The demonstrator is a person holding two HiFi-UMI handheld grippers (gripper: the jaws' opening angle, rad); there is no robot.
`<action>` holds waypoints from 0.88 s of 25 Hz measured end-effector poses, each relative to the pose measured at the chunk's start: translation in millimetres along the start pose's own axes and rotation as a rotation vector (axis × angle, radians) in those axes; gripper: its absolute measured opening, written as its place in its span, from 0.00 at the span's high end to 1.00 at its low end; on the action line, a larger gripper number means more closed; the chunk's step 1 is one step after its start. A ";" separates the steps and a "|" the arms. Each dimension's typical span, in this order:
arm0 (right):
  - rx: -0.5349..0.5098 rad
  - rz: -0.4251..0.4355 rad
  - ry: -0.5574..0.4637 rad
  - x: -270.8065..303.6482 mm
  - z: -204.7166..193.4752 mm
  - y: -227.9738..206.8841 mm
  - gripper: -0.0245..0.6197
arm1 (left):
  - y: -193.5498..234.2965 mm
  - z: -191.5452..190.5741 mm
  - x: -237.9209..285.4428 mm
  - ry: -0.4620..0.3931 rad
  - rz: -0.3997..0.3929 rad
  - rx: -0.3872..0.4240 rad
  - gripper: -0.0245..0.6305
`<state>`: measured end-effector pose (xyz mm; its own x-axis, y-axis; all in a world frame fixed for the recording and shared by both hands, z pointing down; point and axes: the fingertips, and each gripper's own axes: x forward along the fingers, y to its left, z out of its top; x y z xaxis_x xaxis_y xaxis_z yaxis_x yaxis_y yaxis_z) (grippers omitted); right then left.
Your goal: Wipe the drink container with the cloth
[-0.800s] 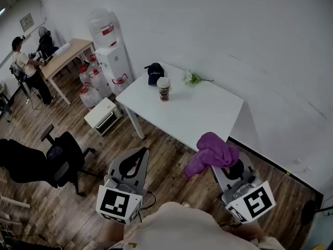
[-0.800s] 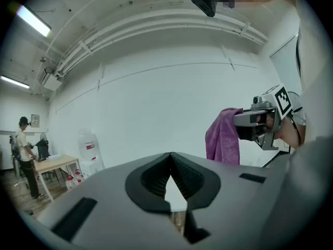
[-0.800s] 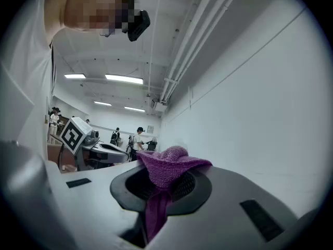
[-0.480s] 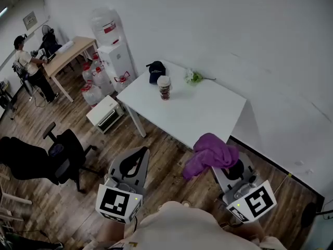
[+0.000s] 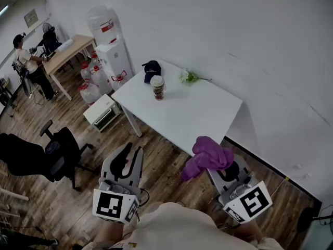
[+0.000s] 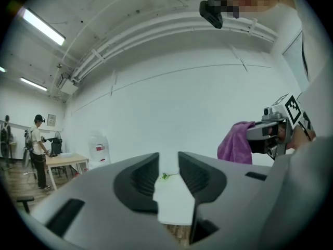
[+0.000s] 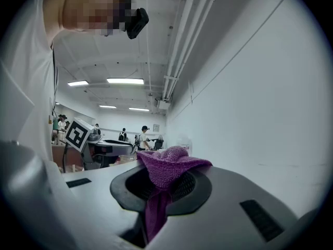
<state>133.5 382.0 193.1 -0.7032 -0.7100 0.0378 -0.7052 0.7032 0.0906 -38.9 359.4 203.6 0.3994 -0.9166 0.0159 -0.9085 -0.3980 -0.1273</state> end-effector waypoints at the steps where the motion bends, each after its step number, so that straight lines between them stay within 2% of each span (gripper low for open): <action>1: 0.005 0.004 0.006 -2.8 -4.2 -2.1 0.86 | -1.5 -2.0 1.0 -0.002 0.015 -0.006 0.70; 2: 0.008 0.010 0.012 -5.9 -8.1 -3.9 0.86 | -4.1 -5.5 2.5 0.005 0.024 -0.008 0.59; 6: 0.015 0.018 0.027 -16.7 -15.7 -11.2 0.86 | -19.7 -20.7 10.1 0.069 0.012 0.009 0.50; 13: 0.047 0.016 0.011 -14.2 -28.6 -28.5 0.86 | -35.0 -39.1 28.9 0.117 -0.041 0.031 0.44; 18: 0.062 0.014 0.010 4.2 -45.4 -36.1 0.86 | -19.5 -52.4 45.3 0.096 -0.022 0.016 0.43; 22: 0.041 -0.004 0.015 25.1 -48.8 -46.8 0.86 | -7.5 -63.3 66.2 0.100 -0.047 0.030 0.42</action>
<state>153.3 329.5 238.3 -0.6992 -0.7130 0.0521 -0.7112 0.7012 0.0502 -13.4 299.4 268.4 0.4256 -0.8967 0.1217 -0.8843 -0.4407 -0.1541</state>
